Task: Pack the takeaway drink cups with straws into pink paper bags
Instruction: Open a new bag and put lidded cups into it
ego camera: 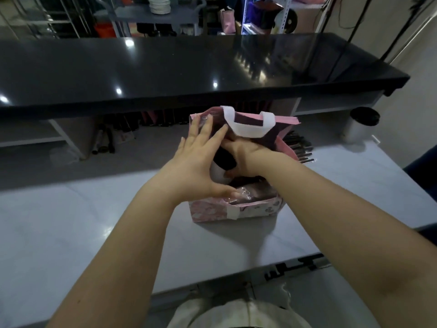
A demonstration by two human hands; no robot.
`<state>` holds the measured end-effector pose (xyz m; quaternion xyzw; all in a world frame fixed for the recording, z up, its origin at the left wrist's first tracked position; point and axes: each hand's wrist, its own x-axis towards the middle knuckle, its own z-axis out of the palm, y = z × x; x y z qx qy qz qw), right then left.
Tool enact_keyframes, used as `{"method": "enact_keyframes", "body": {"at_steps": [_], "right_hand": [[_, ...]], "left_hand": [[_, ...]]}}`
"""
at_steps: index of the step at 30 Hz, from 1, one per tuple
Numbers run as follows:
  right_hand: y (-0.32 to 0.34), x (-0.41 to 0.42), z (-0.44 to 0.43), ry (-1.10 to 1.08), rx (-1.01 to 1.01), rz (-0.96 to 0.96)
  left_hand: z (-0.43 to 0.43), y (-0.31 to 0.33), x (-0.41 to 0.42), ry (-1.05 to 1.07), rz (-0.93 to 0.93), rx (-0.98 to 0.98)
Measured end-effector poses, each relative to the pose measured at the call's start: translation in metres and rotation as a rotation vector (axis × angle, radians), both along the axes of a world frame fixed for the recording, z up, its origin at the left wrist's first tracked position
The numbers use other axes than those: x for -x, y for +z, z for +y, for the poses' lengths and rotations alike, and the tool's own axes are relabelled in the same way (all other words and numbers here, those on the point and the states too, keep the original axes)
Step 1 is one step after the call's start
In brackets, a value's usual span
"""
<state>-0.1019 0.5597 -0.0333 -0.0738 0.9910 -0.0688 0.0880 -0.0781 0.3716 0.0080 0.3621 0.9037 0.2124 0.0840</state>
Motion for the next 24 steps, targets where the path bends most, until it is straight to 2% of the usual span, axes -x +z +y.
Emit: {"method": "enact_keyframes", "body": {"at_steps": [2,6,11,15,24], "right_hand": [[-0.011,-0.002,0.000,-0.010,-0.044,-0.029],[-0.014,-0.012,0.003,0.053,-0.002,-0.030],[-0.021,-0.022,-0.006,0.261,-0.203,-0.004],[-0.035,-0.021,-0.008,0.339,-0.219,-0.110],[-0.040,-0.025,-0.005,0.306,-0.231,-0.209]], "left_hand": [[-0.001,0.000,-0.002,0.008,0.012,-0.022],[-0.006,-0.002,-0.005,0.038,0.000,-0.056],[-0.005,-0.002,-0.013,0.042,-0.006,-0.066],[-0.001,-0.003,-0.015,0.055,0.024,-0.041],[-0.009,-0.017,-0.016,0.091,0.091,-0.031]]}}
